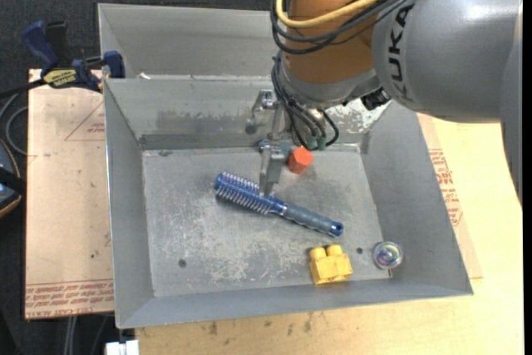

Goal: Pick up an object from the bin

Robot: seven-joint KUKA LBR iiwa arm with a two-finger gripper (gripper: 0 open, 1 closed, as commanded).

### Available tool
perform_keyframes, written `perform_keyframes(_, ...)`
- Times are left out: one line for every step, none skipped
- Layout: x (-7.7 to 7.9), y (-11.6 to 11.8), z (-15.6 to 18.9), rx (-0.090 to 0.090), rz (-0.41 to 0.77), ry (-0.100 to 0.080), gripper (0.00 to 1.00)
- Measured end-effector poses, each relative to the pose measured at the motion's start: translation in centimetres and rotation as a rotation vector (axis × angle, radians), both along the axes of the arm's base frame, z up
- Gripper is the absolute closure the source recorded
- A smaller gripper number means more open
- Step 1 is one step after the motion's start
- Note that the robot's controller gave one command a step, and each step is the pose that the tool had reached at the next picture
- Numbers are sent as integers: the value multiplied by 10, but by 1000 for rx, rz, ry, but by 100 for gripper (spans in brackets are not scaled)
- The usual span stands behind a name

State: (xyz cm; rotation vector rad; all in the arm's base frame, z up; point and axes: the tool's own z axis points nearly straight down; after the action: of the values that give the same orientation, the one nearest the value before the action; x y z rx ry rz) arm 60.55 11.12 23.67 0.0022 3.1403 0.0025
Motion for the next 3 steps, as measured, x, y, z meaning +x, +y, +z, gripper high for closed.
perform_keyframes(7, -26, -68, -2, 145, 5, 0)
perform_keyframes(-27, -38, -157, 1, 16, -5, 0)
perform_keyframes(-26, -38, -155, 1, 16, -6, 100)
